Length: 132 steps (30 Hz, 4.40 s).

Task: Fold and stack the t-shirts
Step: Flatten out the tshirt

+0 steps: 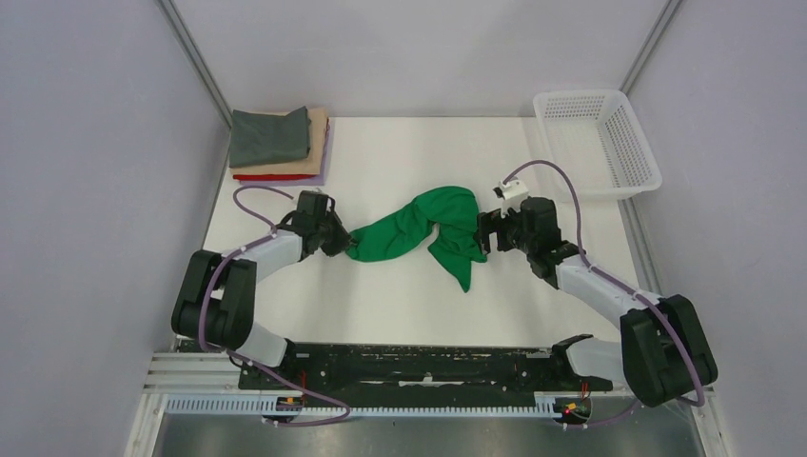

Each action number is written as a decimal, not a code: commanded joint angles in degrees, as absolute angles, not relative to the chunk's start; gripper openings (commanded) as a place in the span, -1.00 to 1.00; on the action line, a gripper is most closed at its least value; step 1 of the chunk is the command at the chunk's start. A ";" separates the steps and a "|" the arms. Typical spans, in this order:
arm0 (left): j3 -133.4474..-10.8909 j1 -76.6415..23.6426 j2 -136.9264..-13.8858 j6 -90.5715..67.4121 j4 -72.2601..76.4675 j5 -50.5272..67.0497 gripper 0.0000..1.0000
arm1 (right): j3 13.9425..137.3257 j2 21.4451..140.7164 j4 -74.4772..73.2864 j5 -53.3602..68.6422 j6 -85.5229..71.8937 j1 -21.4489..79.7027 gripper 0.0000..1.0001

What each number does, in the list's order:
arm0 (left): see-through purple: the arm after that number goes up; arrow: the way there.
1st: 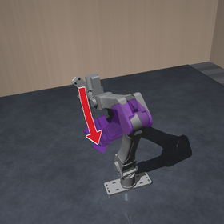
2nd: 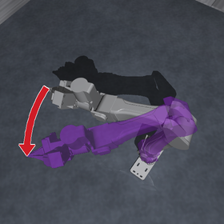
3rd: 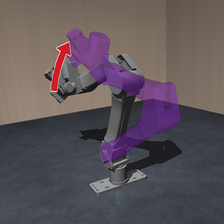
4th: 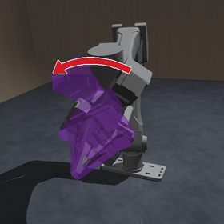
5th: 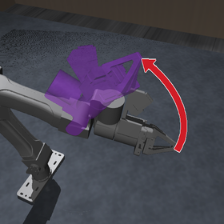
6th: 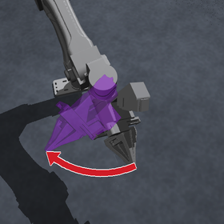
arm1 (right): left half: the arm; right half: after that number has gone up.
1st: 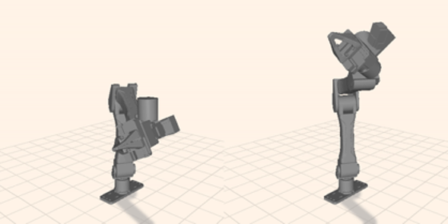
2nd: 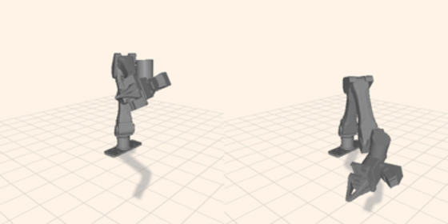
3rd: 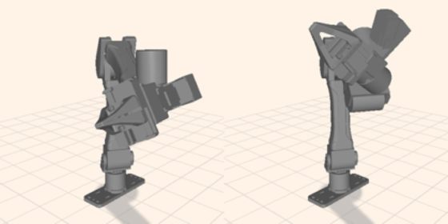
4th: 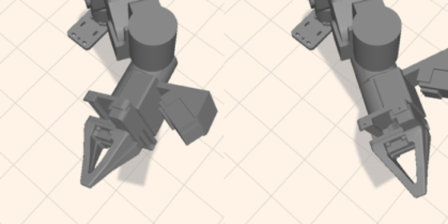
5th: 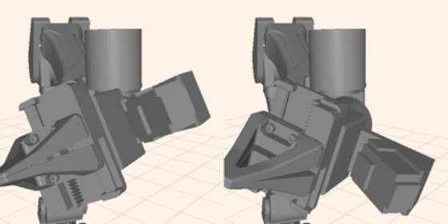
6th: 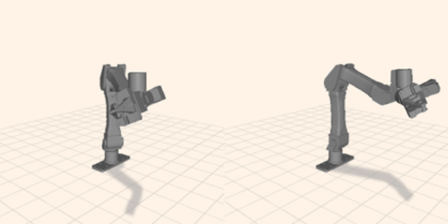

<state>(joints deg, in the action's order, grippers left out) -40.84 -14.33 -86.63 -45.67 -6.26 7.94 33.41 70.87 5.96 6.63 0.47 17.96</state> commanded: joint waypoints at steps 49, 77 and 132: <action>-65.97 -14.06 -29.81 -26.92 1.67 -8.55 -0.96 | 69.87 38.14 4.44 14.26 18.77 18.99 -1.00; -70.22 -6.23 -92.29 -39.67 -15.33 -6.25 0.99 | 68.36 97.56 8.60 -16.17 12.92 16.08 0.96; -53.53 -13.10 -81.31 -47.15 -40.19 -10.37 0.88 | 44.57 87.96 25.74 18.29 -17.79 6.07 0.96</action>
